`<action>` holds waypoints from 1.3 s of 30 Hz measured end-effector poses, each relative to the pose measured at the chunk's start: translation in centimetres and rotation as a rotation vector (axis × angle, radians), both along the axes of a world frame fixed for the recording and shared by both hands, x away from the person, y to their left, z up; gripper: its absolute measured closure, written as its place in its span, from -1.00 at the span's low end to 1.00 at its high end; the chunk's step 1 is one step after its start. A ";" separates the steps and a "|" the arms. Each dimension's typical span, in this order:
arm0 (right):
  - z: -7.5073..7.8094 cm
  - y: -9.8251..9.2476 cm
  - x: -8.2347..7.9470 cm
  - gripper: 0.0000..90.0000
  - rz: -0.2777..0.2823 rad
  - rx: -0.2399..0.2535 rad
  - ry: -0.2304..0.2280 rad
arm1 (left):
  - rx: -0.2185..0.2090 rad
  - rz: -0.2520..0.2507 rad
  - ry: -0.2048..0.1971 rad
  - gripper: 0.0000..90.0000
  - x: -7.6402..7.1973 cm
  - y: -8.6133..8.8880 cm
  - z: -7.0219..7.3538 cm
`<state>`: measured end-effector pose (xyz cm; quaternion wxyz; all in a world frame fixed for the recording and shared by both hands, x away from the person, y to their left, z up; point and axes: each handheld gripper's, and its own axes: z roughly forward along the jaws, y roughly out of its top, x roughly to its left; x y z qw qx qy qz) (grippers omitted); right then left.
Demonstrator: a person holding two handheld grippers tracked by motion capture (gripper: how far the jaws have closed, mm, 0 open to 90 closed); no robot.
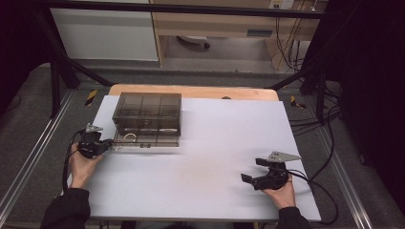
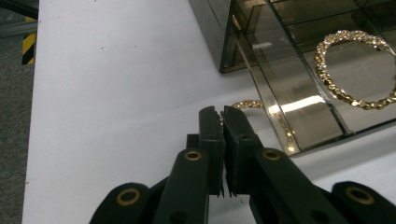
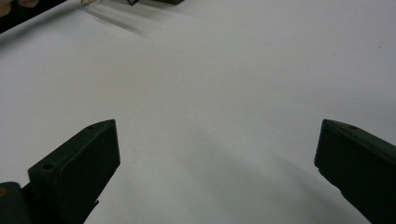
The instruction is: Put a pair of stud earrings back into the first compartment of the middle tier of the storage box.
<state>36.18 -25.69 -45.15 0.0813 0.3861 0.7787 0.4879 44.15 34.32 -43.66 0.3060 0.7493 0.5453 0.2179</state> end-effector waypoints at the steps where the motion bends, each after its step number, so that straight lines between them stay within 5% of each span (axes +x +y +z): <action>1: 0.0 0.0 0.0 -0.99 -0.001 0.001 -0.001 | -0.004 0.000 -0.003 0.91 -0.2 0.1 0.2; 22: 0.0 0.0 0.0 -0.98 -0.001 -0.001 0.000 | 0.000 0.022 -0.025 0.91 -2.6 1.9 1.5; 39: 0.0 0.0 0.0 -0.98 -0.001 -0.002 0.001 | -0.050 0.038 -0.063 0.91 -3.6 3.0 3.6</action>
